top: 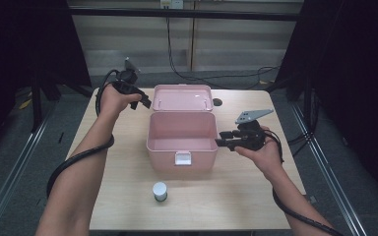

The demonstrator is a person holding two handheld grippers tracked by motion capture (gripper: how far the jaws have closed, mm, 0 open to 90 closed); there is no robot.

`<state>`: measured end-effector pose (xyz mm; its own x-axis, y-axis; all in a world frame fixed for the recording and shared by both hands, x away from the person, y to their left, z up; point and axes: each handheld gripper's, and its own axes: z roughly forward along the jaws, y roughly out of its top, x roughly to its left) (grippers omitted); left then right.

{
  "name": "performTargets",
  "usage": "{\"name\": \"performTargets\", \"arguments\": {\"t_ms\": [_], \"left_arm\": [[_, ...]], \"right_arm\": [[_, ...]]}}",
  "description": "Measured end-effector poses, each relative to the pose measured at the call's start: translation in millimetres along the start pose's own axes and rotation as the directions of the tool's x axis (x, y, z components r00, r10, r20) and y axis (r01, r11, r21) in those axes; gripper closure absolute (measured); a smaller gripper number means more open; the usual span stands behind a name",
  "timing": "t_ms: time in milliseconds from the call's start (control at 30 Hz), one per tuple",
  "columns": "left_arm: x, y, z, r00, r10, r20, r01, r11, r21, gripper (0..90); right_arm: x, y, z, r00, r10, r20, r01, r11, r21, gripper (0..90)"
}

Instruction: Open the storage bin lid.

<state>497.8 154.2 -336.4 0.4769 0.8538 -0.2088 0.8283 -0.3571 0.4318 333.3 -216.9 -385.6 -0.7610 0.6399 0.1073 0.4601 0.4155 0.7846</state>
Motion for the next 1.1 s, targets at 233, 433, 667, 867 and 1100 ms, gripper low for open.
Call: {"name": "performTargets", "arguments": {"t_ms": [233,433,667,867,1100], "left_arm": [[3.2,-12.9,-9.6,0.9999,-0.009,-0.005,0.009,0.9998,-0.015,32.7],[3.8,-22.1,-16.0,1.0,-0.001,0.001,0.001,0.9997,-0.026,31.0],[4.0,-34.4,-17.6,0.9998,0.02,0.009,-0.02,0.9995,-0.025,28.5],[6.4,-45.9,-16.5,0.9996,0.02,0.02,-0.02,0.9994,-0.027,27.6],[7.6,-59.0,-17.8,0.9989,0.03,0.037,-0.029,0.999,-0.033,26.9]], "right_arm": [[-10.0,-20.7,-13.3,0.9969,0.07,0.036,-0.07,0.998,-0.003,49.3],[-14.7,-36.7,-20.1,0.9944,0.092,0.051,-0.092,0.996,-0.003,42.9],[-16.5,-53.2,-23.0,0.993,0.096,0.069,-0.096,0.995,0.005,35.3],[-14.5,-68.8,-19.7,0.9932,0.09,0.074,-0.093,0.995,0.034,30.9],[-13.4,-85.8,-14.8,0.9925,0.091,0.082,-0.094,0.995,0.044,26.7]]}}
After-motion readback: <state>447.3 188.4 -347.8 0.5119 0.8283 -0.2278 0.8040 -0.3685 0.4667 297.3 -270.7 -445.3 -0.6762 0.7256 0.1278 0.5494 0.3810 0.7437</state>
